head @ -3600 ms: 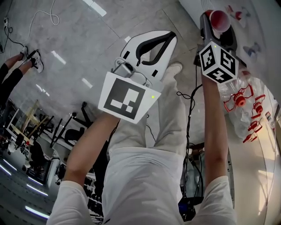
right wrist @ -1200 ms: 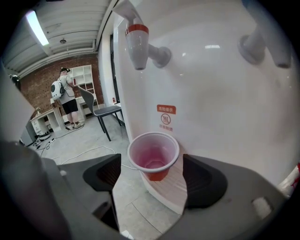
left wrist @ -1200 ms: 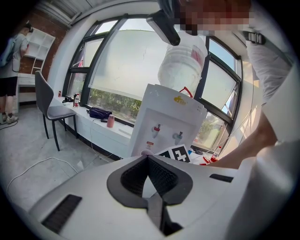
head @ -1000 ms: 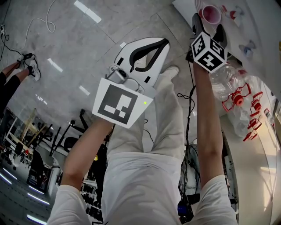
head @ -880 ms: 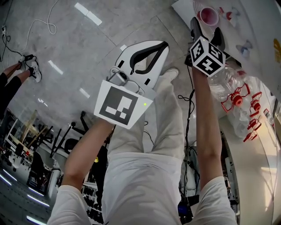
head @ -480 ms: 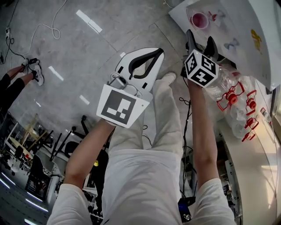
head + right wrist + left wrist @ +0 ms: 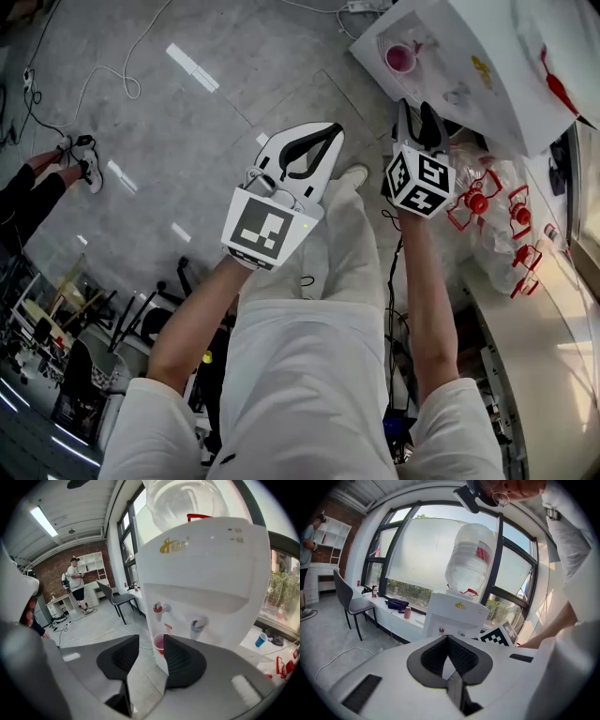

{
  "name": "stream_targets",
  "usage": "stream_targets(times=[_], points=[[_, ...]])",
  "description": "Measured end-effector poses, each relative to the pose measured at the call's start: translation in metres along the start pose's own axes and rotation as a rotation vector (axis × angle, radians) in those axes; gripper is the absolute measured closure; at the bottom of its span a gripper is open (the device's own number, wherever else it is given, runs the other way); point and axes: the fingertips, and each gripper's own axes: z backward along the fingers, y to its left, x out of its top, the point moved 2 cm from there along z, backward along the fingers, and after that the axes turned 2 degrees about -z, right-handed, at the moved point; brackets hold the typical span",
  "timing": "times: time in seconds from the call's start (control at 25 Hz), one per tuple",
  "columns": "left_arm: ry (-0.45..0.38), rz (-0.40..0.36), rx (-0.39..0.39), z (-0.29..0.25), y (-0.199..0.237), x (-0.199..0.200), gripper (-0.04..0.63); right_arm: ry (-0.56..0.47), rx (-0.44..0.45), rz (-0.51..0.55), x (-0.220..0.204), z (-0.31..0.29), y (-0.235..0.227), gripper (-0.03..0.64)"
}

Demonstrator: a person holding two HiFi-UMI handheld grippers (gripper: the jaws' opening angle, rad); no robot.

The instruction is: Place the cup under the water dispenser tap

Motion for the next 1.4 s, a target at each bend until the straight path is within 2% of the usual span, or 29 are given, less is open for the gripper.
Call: stream_targets(times=[0.36,0.48,0.68,0.88,1.16,1.4], points=[[-0.034,-0.008,0.011,0.026,-0.015,0.039,0.589,-0.043,0.064,0.004,0.048,0.062,0.019,0.606],[-0.046,-0.015,0.011,0.035,-0.021,0.054,0.589,-0.063,0.08,0.009,0.069,0.085,0.027,0.606],[-0.055,-0.019,0.012,0.051,-0.03,0.074,0.589,-0.029,0.094,0.07,0.088,0.117,0.034,0.606],[-0.068,-0.006,0.004,0.069,-0.033,0.085,0.589,-0.065,0.12,0.084,0.115,0.152,0.038,0.606],[-0.1,0.004,0.018,0.092,-0.035,0.114,0.589,-0.093,0.199,0.143,0.147,0.199,0.042,0.606],[-0.118,-0.007,0.041,0.114,-0.035,0.142,0.589,-0.146,0.185,0.14,0.171,0.234,0.041,0.606]])
